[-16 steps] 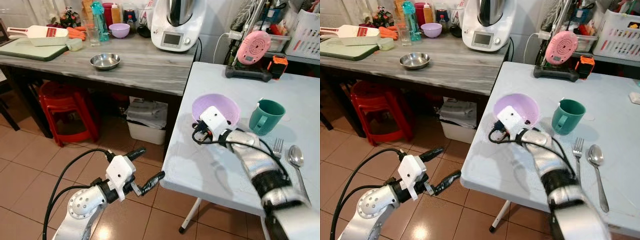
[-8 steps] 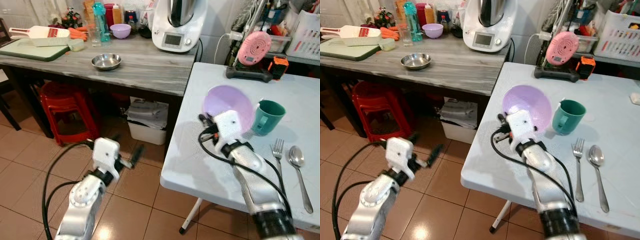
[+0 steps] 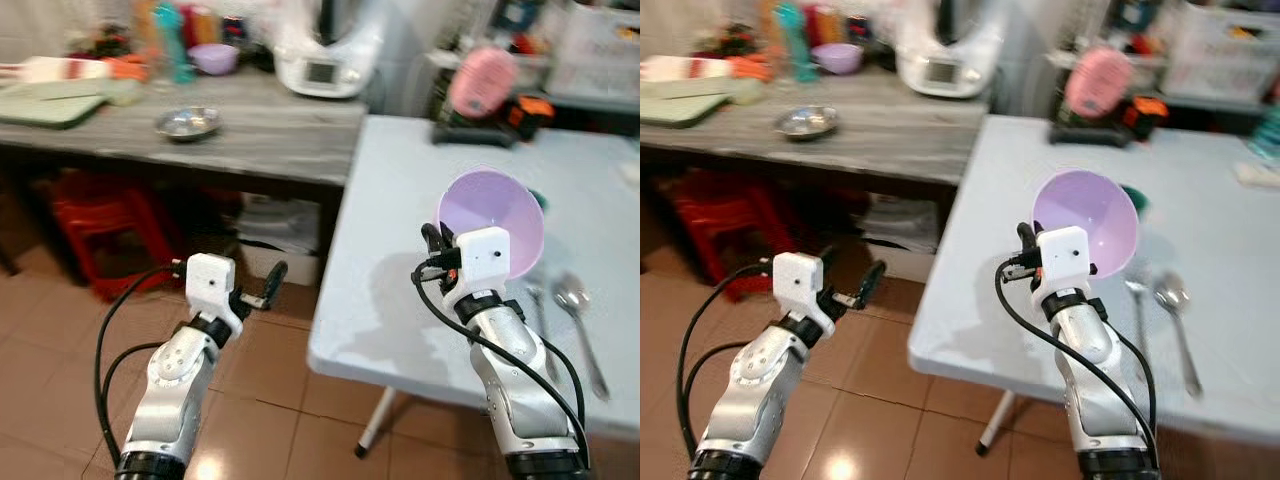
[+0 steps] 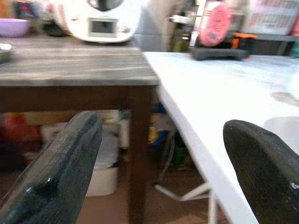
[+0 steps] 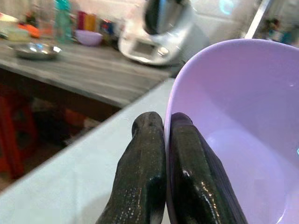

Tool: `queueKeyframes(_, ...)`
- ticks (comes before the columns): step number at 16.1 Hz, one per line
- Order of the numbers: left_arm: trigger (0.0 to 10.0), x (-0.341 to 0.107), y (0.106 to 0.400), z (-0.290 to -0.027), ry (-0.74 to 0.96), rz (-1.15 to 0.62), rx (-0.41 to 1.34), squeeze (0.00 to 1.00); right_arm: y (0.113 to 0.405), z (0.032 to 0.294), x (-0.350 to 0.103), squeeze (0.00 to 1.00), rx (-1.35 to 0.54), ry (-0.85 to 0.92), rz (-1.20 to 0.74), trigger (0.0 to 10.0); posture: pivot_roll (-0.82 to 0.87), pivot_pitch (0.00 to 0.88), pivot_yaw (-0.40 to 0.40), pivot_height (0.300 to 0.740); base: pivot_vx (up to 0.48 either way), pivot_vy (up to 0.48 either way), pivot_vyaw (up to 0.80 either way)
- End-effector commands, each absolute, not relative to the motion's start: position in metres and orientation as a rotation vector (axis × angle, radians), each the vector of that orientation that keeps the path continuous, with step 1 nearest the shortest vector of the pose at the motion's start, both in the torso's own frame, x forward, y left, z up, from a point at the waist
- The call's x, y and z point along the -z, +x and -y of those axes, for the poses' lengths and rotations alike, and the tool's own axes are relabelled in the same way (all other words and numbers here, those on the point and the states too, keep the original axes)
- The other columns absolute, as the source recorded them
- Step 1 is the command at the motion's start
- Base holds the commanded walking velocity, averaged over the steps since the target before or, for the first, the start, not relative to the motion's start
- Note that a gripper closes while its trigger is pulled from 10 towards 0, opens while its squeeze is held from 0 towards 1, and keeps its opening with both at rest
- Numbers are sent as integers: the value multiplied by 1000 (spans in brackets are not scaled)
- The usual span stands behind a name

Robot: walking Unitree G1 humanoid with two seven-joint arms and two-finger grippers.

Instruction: Setting the table

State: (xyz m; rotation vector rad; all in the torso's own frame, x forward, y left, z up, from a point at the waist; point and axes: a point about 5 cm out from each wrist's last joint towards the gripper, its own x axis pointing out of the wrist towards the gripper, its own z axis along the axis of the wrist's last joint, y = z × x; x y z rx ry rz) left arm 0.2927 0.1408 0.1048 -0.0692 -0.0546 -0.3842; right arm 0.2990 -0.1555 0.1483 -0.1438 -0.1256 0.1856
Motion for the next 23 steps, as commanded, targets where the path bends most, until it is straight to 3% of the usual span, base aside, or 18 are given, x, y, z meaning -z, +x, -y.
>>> queueKeyframes(1,10000,-103,294,-144,-70,39,376,0,297,154,-158,0,-176,-136,161,10000,-5,0,21,740,0,375,-800)
queueKeyframes(8,10000,-100,292,-143,-80,31,381,0,295,154,-156,0,-182,-126,155,10000,2,0,12,740,0,409,-686)
queueKeyframes(13,10000,-101,294,-143,-77,33,380,0,293,155,-156,0,-165,-121,167,10000,0,0,18,740,0,425,0)
queueKeyframes(23,10000,-101,294,-137,-88,33,379,0,294,158,-156,0,-160,-116,168,10000,5,0,8,740,0,426,571)
